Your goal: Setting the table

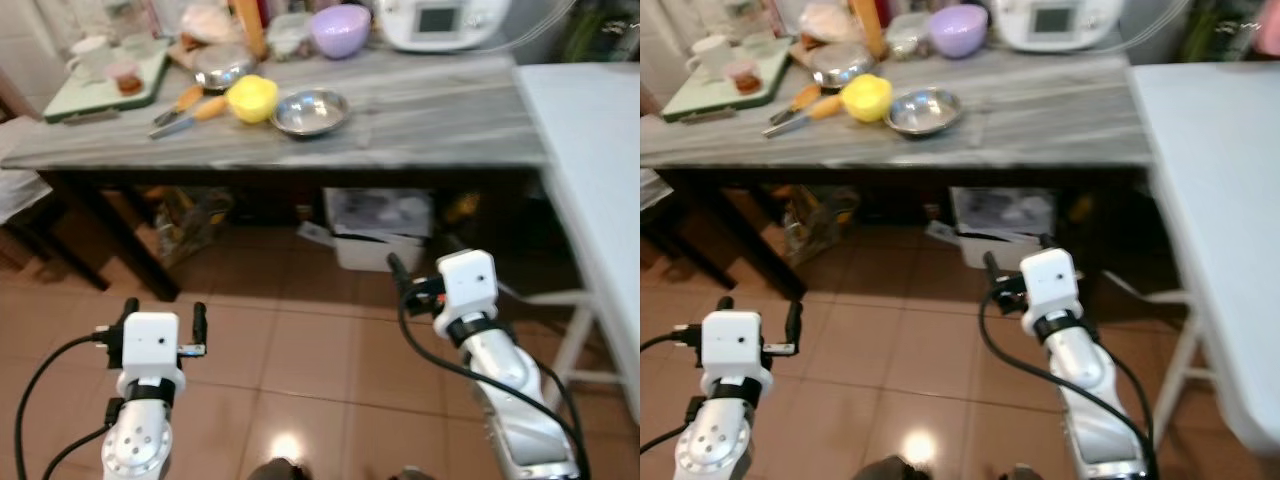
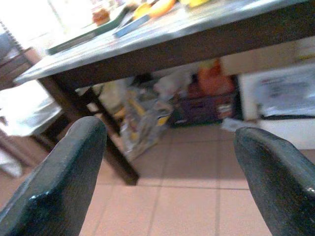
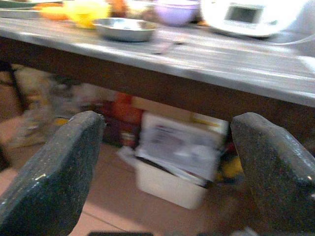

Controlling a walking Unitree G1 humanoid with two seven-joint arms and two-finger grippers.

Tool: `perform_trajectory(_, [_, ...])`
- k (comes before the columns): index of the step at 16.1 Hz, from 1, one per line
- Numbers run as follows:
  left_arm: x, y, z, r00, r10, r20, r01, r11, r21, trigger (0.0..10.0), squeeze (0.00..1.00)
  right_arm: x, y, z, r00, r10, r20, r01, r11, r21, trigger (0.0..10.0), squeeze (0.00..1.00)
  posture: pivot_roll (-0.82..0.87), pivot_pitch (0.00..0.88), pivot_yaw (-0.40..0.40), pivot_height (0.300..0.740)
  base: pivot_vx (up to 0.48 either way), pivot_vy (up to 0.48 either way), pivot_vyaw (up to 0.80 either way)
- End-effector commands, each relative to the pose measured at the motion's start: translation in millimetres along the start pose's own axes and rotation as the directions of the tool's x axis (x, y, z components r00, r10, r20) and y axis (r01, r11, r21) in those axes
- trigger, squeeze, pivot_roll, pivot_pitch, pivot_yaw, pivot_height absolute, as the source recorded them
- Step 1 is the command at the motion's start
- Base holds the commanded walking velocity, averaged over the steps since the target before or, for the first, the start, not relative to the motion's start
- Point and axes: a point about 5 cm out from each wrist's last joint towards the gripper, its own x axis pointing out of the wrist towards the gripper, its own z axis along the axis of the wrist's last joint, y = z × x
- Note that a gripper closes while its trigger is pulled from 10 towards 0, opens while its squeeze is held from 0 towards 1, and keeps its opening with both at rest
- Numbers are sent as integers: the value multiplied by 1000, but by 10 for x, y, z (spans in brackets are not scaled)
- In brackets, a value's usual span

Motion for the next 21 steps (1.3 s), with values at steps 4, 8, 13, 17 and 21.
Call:
perform_trajectory(4, [10,16,-13,1000,-9,10,9,1000,21,10000,0,37,67,6,1000,18,9,-18,1000,9,10000,0,-80,120,102,740,-172,0,0])
perform_trajectory(8, [69,-55,14,999,-43,18,44,998,-37,10000,0,41,47,12,1000,5,13,-5,1000,9,10000,0,-91,113,104,740,0,0,0])
perform_trajectory(13, [89,-212,111,986,-154,69,160,983,-95,10000,0,69,36,28,1000,0,17,0,1000,12,10000,0,-98,113,105,740,0,0,0])
perform_trajectory(17, [110,-320,146,968,-232,94,244,957,-157,10000,0,64,2,25,999,-28,16,28,1000,-6,10000,0,-101,112,100,740,0,0,0])
perform_trajectory(21, [133,-355,179,960,-258,112,274,946,-170,10000,0,69,-16,13,999,-32,12,32,999,-15,10000,0,-101,111,99,740,0,0,0])
